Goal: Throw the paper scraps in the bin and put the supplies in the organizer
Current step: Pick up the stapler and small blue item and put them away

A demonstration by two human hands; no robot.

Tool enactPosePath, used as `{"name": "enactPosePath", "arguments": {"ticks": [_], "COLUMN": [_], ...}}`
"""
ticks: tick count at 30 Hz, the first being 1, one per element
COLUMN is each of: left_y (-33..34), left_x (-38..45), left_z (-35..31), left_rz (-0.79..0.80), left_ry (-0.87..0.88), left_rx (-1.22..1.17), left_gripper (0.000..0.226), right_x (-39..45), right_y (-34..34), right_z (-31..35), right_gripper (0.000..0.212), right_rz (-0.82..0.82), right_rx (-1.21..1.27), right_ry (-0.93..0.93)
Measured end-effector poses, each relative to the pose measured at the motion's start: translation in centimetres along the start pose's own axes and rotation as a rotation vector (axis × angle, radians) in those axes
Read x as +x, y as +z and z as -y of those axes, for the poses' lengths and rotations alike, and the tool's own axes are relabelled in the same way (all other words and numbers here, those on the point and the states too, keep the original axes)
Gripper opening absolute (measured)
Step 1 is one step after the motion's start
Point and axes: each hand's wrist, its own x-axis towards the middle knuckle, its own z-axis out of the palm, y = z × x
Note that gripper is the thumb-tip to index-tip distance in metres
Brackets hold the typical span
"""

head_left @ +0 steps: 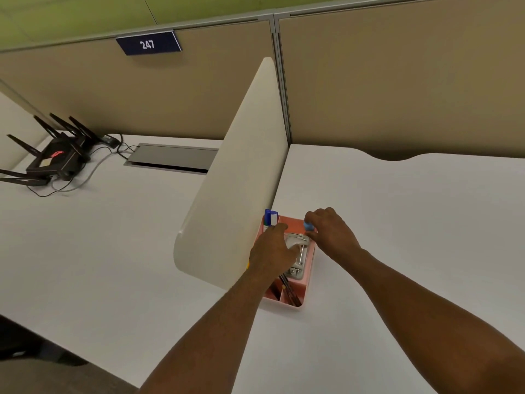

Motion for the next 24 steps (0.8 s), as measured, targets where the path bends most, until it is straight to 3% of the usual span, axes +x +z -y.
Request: {"name": "enactPosePath", "arguments": {"ticks": [5,9,15,24], "left_y": [-0.3,-0.4,-0.5,-0.7], "left_x": [-0.5,-1.0,-2.5,-6.6], "left_z": [0.3,0.1,-0.5,1.1], "left_rz": [0.003,0.042,0.104,-0.061], "left_ry": [-0.020,0.031,0.147,0.277], "left_rx": [0.007,0.031,0.127,0.321], "left_gripper": [0.056,0.047,0.040,0.051], "right_x": [-0.3,-1.3,-3.4,-10.1], "right_y": [0.3,-0.3,-1.9,-3.7], "right_z": [-0.5,-0.4,0.9,4.9], "right_gripper": [0.017,0.029,0.041,0.052], "right_rz": [0.038,0.118,0.126,0.031], "right_rx": [-0.254,-0.349,-0.282,-0.053], "right_ry": [-0.097,-0.080,0.009,0.249]}}
